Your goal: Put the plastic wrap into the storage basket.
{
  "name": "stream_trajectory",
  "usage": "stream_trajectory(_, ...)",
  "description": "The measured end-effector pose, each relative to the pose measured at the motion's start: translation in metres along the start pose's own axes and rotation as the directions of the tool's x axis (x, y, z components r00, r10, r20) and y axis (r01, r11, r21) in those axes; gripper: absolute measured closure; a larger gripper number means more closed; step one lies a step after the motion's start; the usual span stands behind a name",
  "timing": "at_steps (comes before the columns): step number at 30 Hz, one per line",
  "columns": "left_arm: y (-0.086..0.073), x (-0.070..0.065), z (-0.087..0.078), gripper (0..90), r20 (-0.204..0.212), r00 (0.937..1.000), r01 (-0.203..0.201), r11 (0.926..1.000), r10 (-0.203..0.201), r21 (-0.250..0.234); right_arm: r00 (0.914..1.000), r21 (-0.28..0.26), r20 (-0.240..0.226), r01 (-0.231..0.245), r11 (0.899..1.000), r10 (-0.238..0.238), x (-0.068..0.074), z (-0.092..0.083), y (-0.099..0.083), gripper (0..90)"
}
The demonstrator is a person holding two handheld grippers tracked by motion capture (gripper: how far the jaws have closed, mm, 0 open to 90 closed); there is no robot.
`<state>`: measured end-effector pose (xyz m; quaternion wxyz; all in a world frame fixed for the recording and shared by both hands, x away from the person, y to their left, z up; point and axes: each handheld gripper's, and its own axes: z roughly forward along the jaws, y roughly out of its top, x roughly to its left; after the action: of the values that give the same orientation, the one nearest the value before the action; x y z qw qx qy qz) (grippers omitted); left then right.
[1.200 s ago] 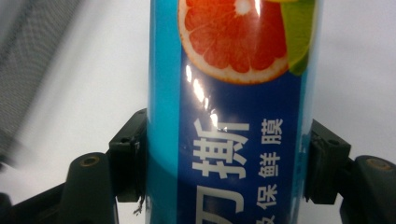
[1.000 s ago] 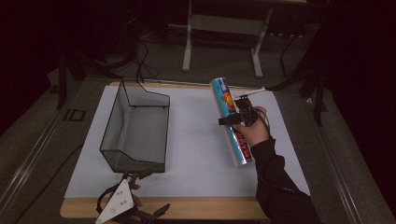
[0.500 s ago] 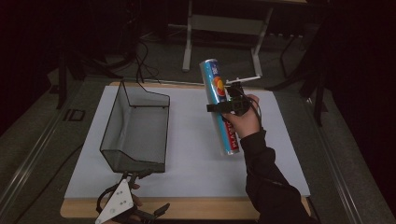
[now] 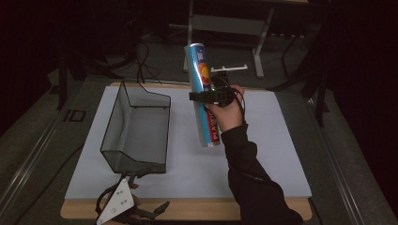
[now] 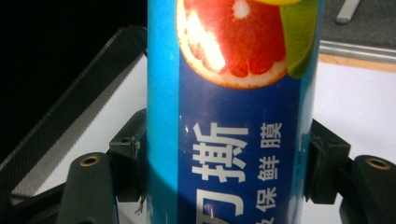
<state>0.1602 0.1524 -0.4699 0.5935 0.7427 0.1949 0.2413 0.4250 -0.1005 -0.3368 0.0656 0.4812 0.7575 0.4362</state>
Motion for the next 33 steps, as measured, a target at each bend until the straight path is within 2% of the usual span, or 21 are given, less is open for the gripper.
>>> stream_trajectory(1, 0.000, 0.000, 0.000, 0.3, 0.000, 1.0000, 0.000, 1.0000, 0.000, 0.000, 1.0000, 0.000, 0.000, 0.000, 1.000, 0.000, 0.000, 0.000, 0.000, 31.7)
stream_trajectory(4, 0.000, -0.001, 0.000, 0.3, 0.003, 1.0000, -0.004, 1.0000, 0.004, -0.003, 1.0000, -0.027, -0.005, -0.008, 1.000, 0.008, 0.012, 0.006, 0.007, 31.7)
stream_trajectory(7, -0.001, -0.001, 0.001, 0.3, -0.001, 1.0000, -0.001, 0.9999, 0.001, 0.014, 0.9999, -0.048, -0.005, -0.011, 0.999, 0.011, 0.019, 0.009, 0.010, 31.7)
stream_trajectory(10, -0.002, 0.001, 0.000, 0.3, -0.023, 0.9997, 0.001, 0.9998, -0.001, 0.022, 1.0000, -0.075, 0.001, -0.006, 0.997, 0.006, 0.032, 0.016, 0.014, 31.8)
stream_trajectory(13, -0.001, 0.001, -0.001, 0.3, -0.035, 0.9994, -0.002, 0.9999, 0.002, 0.017, 1.0000, -0.082, 0.000, -0.002, 0.997, 0.002, 0.037, 0.019, 0.015, 31.7)
stream_trajectory(14, -0.001, 0.001, -0.001, 0.3, -0.039, 0.9992, 0.002, 0.9998, -0.001, 0.020, 0.9997, -0.084, -0.019, -0.016, 0.996, 0.014, 0.041, 0.024, 0.016, 31.7)
stream_trajectory(19, -0.004, 0.003, 0.002, 0.3, -0.058, 0.9983, 0.013, 0.9988, -0.010, 0.046, 0.9990, -0.100, -0.042, -0.016, 0.995, 0.012, 0.052, 0.032, 0.019, 31.7)
stream_trajectory(20, -0.004, 0.004, 0.001, 0.3, -0.063, 0.9980, 0.015, 0.9990, -0.012, 0.042, 0.9976, -0.108, -0.067, -0.023, 0.994, 0.016, 0.059, 0.036, 0.021, 31.7)
stream_trajectory(23, -0.003, 0.004, 0.001, 0.3, -0.080, 0.9968, 0.013, 0.9991, -0.010, 0.041, 0.9956, -0.113, -0.091, -0.029, 0.993, 0.018, 0.066, 0.041, 0.022, 31.7)
stream_trajectory(24, -0.003, 0.005, 0.001, 0.3, -0.089, 0.9960, 0.013, 0.9987, -0.009, 0.050, 0.9958, -0.119, -0.091, -0.011, 0.993, 0.000, 0.075, 0.048, 0.022, 31.8)
stream_trajectory(25, -0.004, 0.005, 0.001, 0.3, -0.095, 0.9954, 0.014, 0.9984, -0.009, 0.054, 0.9958, -0.119, -0.091, -0.011, 0.993, 0.000, 0.075, 0.048, 0.022, 31.8)
stream_trajectory(28, -0.004, 0.005, 0.000, 0.3, -0.116, 0.9932, 0.008, 0.9972, 0.001, 0.074, 0.9906, -0.118, -0.135, -0.037, 0.992, 0.021, 0.086, 0.065, 0.019, 31.7)
stream_trajectory(29, -0.003, 0.005, 0.000, 0.3, -0.120, 0.9928, 0.011, 0.9976, -0.003, 0.069, 0.9906, -0.118, -0.135, -0.037, 0.992, 0.021, 0.086, 0.065, 0.019, 31.7)
stream_trajectory(31, -0.002, 0.004, -0.001, 0.3, -0.130, 0.9915, 0.000, 0.9979, 0.009, 0.064, 0.9891, -0.118, -0.145, -0.042, 0.992, 0.025, 0.092, 0.074, 0.015, 31.7)
stream_trajectory(32, -0.002, 0.004, -0.002, 0.3, -0.135, 0.9908, -0.003, 0.9982, 0.011, 0.060, 0.9903, -0.109, -0.138, -0.035, 0.993, 0.019, 0.098, 0.085, 0.010, 31.8)
stream_trajectory(33, -0.002, 0.004, -0.002, 0.3, -0.135, 0.9908, -0.003, 0.9982, 0.011, 0.060, 0.9903, -0.109, -0.138, -0.035, 0.993, 0.019, 0.098, 0.085, 0.010, 31.8)
